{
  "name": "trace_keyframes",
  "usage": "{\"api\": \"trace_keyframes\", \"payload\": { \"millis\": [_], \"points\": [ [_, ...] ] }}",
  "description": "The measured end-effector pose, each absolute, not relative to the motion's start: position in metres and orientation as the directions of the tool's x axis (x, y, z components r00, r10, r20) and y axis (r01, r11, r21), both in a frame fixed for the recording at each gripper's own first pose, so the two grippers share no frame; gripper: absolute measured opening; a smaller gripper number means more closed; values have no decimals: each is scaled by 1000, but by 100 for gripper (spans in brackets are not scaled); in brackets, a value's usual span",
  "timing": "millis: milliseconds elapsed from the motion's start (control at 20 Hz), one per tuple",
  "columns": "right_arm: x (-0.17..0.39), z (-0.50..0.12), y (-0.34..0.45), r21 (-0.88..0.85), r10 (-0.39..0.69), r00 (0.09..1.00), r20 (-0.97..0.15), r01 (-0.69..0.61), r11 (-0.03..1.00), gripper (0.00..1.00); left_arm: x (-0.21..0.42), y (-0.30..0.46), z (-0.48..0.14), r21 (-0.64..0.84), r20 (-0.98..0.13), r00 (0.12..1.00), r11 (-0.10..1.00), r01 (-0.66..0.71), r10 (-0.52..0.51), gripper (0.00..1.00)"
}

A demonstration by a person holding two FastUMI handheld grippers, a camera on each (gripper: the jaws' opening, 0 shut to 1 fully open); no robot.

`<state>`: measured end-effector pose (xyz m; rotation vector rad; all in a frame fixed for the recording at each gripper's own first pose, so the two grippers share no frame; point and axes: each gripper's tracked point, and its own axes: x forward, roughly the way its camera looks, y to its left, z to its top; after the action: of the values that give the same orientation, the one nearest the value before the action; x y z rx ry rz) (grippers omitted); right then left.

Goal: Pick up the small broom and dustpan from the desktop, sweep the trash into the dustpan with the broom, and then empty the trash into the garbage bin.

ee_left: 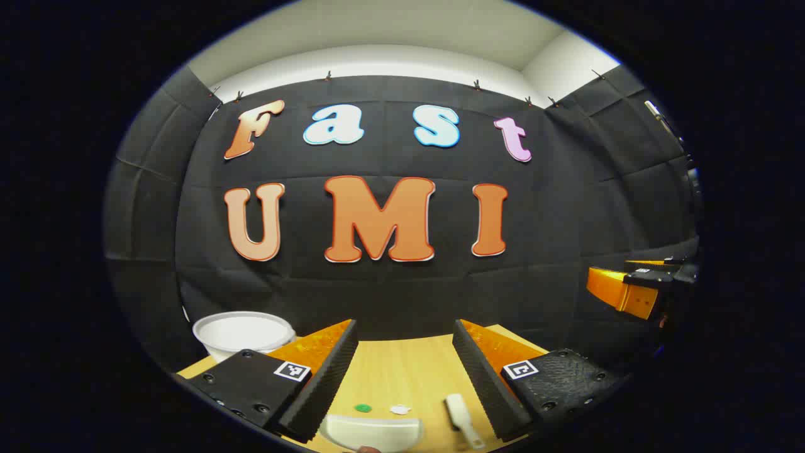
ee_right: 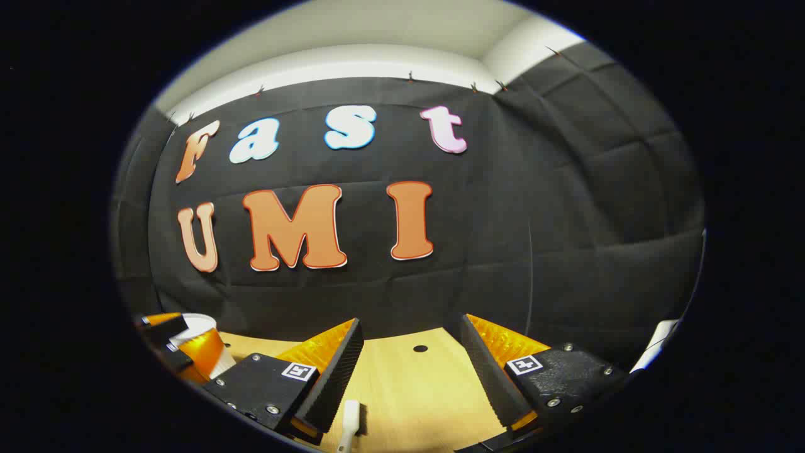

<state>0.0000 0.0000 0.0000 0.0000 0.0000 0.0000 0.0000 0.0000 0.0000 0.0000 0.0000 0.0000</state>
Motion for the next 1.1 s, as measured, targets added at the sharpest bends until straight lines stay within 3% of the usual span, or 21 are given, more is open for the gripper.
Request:
{"api": "trace_keyframes", "payload": {
  "millis": [50,200,300,550,750,1100],
  "points": [
    [-6,0,21,-19,13,1000,7,-13,1000,100,-2,21,-2,-10,-11,1000,1000,-3,2,95],
    [-15,2,73,-21,76,997,14,-76,997,100,-12,82,-17,-8,-53,998,999,-39,39,95],
    [-15,-3,99,18,121,992,-16,-121,992,94,-20,116,-23,-35,-72,995,997,-73,70,96],
    [-13,-15,127,30,141,989,-49,-139,990,94,-22,183,-32,-103,-106,979,978,-184,173,98],
    [-14,-26,137,5,149,987,-65,-149,989,94,-25,207,-34,-92,-112,972,972,-216,206,95],
    [-10,-31,132,-10,120,989,-82,-122,993,94,-20,199,-44,-70,-128,976,980,-186,176,95]
  ]
}}
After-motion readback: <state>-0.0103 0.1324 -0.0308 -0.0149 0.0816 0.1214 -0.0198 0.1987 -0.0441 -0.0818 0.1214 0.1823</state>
